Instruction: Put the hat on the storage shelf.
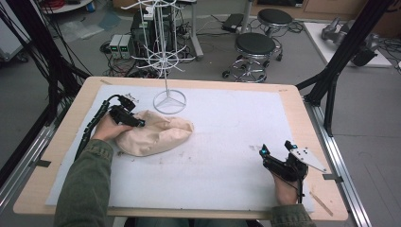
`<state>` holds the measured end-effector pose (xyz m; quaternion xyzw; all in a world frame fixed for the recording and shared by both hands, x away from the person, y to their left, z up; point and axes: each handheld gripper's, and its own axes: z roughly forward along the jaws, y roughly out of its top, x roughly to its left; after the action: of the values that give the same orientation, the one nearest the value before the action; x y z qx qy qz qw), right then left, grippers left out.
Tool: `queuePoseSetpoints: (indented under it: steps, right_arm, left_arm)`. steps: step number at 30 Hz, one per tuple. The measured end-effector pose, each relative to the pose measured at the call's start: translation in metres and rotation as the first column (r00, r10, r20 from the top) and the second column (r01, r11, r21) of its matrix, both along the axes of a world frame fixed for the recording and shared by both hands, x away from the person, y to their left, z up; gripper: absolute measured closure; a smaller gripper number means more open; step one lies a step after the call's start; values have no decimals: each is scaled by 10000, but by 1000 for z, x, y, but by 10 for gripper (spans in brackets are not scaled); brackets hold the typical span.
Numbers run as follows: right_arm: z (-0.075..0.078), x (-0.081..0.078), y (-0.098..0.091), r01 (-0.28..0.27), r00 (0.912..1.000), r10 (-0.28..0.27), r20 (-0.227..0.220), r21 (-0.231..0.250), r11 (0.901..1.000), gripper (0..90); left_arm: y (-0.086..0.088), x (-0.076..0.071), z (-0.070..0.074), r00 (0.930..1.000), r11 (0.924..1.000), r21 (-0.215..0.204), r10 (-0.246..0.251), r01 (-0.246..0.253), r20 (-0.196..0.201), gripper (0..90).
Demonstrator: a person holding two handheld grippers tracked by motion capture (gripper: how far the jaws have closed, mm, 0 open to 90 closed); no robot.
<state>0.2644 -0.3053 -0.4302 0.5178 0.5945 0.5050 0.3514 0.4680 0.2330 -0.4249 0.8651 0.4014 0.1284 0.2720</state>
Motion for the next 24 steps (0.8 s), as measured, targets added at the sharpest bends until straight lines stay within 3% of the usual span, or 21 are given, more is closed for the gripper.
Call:
queuePoseSetpoints:
  steps: [6,14,17,24]
  right_arm:
    - [0,0,0,9,10000,-9,-50,-23,10000,97]
    - [0,0,-1,16,10000,-16,-37,-7,10000,97]
    - [0,0,-1,20,10000,-20,-32,9,10000,97]
    - [0,0,-1,25,10000,-24,-81,43,10000,97]
  left_arm:
    - [-6,-2,2,9993,9987,367,-352,349,87,650]
    - [-9,-5,8,9986,9953,936,-281,239,442,761]
    - [-7,-9,10,9962,9971,746,-197,133,848,769]
    - [-6,-12,13,9923,9977,671,-106,23,1232,780]
